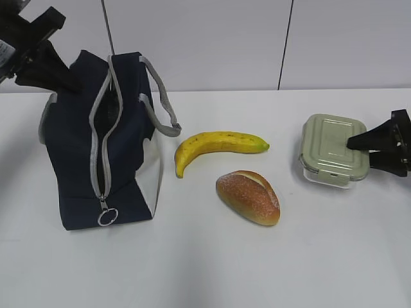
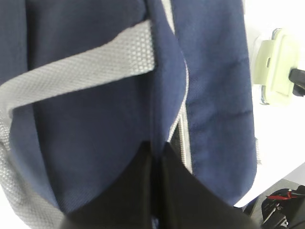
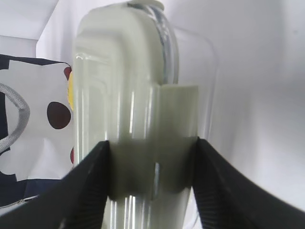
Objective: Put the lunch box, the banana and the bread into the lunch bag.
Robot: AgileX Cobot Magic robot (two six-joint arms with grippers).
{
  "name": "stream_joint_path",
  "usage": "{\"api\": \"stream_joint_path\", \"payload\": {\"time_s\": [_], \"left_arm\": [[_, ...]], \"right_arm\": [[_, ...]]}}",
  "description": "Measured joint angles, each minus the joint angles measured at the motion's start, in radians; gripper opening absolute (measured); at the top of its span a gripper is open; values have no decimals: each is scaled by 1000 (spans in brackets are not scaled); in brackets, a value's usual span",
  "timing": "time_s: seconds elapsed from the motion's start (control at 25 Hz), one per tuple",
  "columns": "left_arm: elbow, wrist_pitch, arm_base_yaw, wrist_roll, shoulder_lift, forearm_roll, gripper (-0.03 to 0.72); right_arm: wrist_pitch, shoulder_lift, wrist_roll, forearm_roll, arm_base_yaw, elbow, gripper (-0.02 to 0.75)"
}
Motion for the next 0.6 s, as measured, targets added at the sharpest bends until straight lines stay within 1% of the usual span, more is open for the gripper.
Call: {"api": "stream_joint_path", "payload": {"time_s": [0.16,0.36,0.48,0.6], "left_arm": [[0,-9,0,0,0,-32,-2],[0,-14,0,0,0,-66,-2],[0,-15,0,0,0,-75,-2],[0,-17,0,0,0,-78,-2]], "right_arm": [[0,-10,42,-8,41,-20,375],[8,-66,150,-19,103,-84,375],[17,-101,246,-37,146,-156,375],[26,-125,362,-87,207,-253,375]]}}
